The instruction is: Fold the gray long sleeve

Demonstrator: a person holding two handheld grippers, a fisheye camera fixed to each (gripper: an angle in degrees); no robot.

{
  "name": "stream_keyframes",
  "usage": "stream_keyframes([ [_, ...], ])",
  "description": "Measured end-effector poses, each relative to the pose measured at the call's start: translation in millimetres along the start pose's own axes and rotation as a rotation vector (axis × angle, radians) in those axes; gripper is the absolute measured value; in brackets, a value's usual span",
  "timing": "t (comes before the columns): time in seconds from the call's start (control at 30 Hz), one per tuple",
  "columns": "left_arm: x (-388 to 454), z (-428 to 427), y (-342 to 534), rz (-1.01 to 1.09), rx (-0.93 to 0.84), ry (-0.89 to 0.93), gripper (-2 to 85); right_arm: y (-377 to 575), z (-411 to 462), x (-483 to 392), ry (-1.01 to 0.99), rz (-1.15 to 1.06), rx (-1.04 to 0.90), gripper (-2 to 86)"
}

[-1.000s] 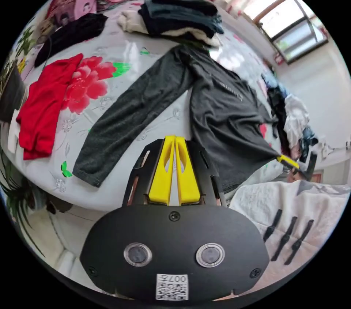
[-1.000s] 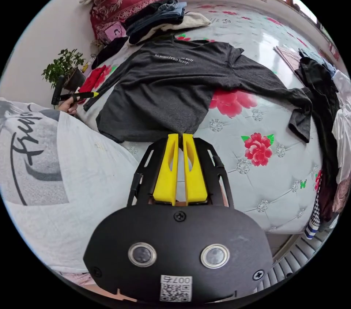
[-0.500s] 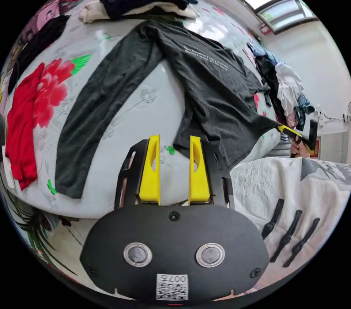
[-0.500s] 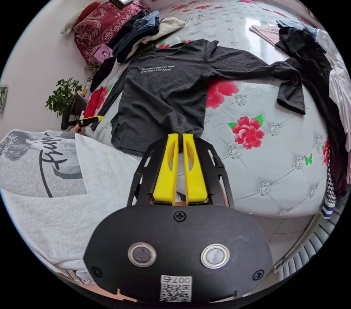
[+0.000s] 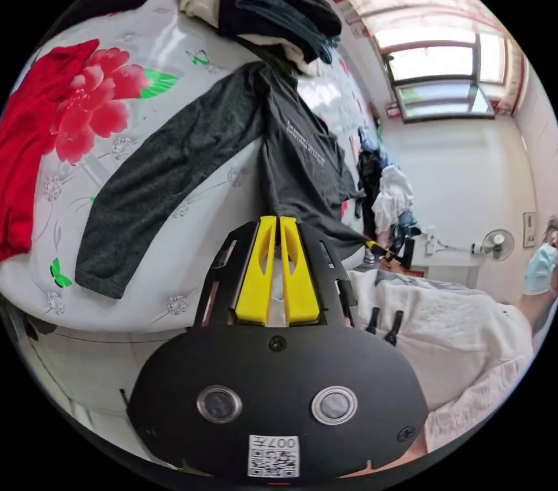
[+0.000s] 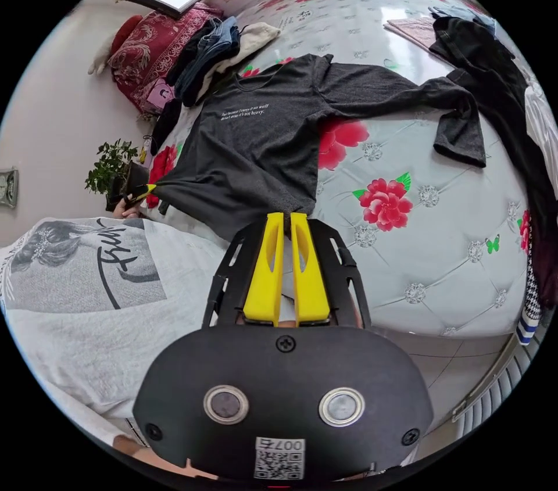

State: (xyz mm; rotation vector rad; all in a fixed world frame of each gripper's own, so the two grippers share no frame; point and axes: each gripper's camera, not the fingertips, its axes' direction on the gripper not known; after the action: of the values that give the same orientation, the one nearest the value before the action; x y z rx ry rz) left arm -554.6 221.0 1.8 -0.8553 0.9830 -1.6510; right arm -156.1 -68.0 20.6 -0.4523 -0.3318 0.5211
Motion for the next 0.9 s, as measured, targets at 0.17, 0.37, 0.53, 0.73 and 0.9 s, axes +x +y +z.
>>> stream_keyframes([
  [0.17, 28.7, -36.5, -120.6, -0.019, 0.146, 0.121, -1.0, -107.9, -13.0, 9.8, -0.145, 0.028, -0.002, -0.1],
  [0.37, 206.4, -141.4, -190.7, 0.355, 0.384, 0.160, -1.0, -189.5, -206.3, -122.4, -0.039, -0.317, 0.488, -0.2],
  [0.53, 255.7, -172.1, -133.2, 0.564, 0.405, 0.126, -1.0, -102.3, -278.1, -195.7, 0.060, -0.563, 0.689, -0.2],
  [0.73, 177.1, -84.6, -63.9, 0.422, 0.188, -0.032, -0.9, -18.8, -170.6, -152.8, 0.177, -0.484, 0.410, -0.1],
  [0.9, 50.3, 37.6, 2.1, 0.106, -0.002, -0.145, -0.9, 32.2, -15.2, -89.8, 0.255, -0.289, 0.051, 0.0],
])
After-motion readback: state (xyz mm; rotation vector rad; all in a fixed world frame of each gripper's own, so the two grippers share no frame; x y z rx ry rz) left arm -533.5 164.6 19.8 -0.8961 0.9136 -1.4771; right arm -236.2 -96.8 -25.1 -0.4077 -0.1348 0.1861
